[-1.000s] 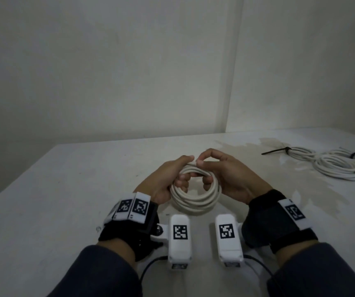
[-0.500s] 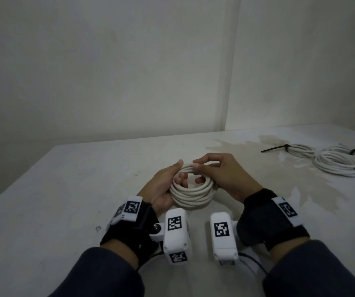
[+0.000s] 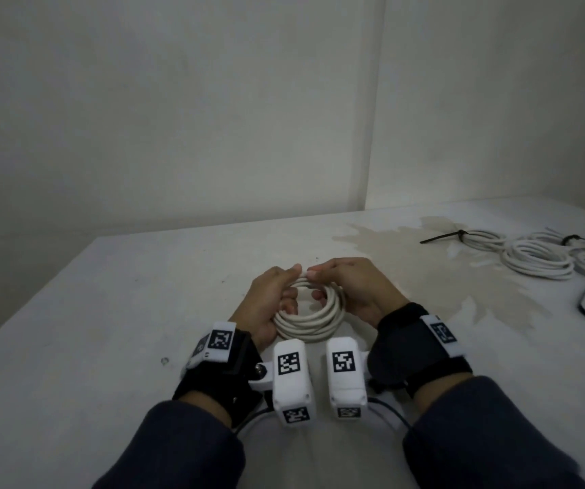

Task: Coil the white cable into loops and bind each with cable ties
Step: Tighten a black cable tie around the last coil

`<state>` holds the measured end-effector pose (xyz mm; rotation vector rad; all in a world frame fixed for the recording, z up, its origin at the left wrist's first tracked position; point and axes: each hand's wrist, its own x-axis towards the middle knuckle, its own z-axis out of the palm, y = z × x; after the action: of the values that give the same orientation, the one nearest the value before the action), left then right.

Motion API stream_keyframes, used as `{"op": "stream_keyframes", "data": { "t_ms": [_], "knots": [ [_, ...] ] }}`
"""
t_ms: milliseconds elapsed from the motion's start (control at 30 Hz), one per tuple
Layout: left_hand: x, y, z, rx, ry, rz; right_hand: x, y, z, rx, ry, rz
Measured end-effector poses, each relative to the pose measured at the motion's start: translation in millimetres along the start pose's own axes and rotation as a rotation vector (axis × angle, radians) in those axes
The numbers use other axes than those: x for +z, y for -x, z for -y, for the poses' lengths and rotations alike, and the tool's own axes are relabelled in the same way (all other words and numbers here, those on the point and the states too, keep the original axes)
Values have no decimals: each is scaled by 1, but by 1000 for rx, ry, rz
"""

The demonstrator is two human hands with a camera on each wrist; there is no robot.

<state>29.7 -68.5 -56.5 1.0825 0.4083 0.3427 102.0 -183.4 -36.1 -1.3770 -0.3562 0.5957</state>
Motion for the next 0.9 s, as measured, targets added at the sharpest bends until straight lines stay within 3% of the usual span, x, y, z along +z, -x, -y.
{"op": "stream_keyframes", "data": {
  "t_ms": [133, 267, 400, 533, 633, 733, 833, 900],
  "knots": [
    [5, 8, 4, 80, -85, -22, -12, 15, 3, 78, 41, 1],
    [7, 9, 6, 103, -27, -35, -57, 18, 11, 26, 145, -225],
    [23, 8, 15, 106, -28, -23, -141, 11, 20, -93, 544, -615],
    [48, 4, 27, 114, -41, -1, -214, 26, 37, 129, 1011, -840],
    [57, 1, 30, 92, -42, 19, -244, 36, 37, 300, 1152, -823],
    [56, 1, 30, 86, -37, 19, -245, 42, 36, 326, 1155, -796],
    [55, 2, 29, 87, -31, 10, -223, 41, 43, 212, 1040, -709],
    [54, 3, 29, 87, -27, 6, -193, 36, 45, 48, 720, -603]
  ]
}}
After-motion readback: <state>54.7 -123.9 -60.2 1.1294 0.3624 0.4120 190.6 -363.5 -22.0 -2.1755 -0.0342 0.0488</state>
